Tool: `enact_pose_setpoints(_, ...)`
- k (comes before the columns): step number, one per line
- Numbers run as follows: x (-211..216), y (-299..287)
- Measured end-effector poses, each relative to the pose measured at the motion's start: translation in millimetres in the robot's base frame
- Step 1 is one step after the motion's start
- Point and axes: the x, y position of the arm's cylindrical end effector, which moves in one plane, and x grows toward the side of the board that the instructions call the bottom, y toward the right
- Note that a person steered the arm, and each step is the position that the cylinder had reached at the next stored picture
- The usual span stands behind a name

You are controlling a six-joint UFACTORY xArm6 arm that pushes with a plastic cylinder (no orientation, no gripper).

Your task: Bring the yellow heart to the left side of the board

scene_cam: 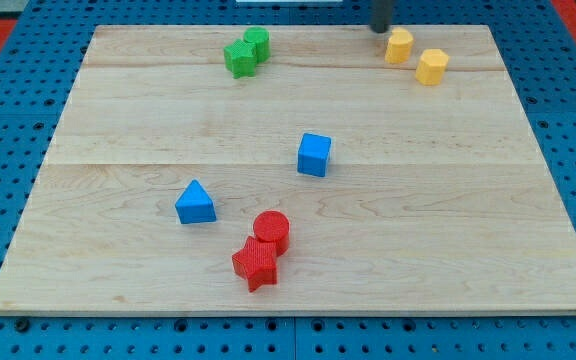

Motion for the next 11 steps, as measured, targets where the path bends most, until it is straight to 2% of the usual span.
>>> enact_pose_setpoints(1,7,23)
enact_pose_setpoints(2,29,17)
enact_pose_setpoints(3,37,-32)
enact_pose_setpoints(4,38,-50)
enact_pose_setpoints(7,108,-157)
enact_pose_setpoints(9,186,-170)
enact_pose_setpoints(11,201,-237)
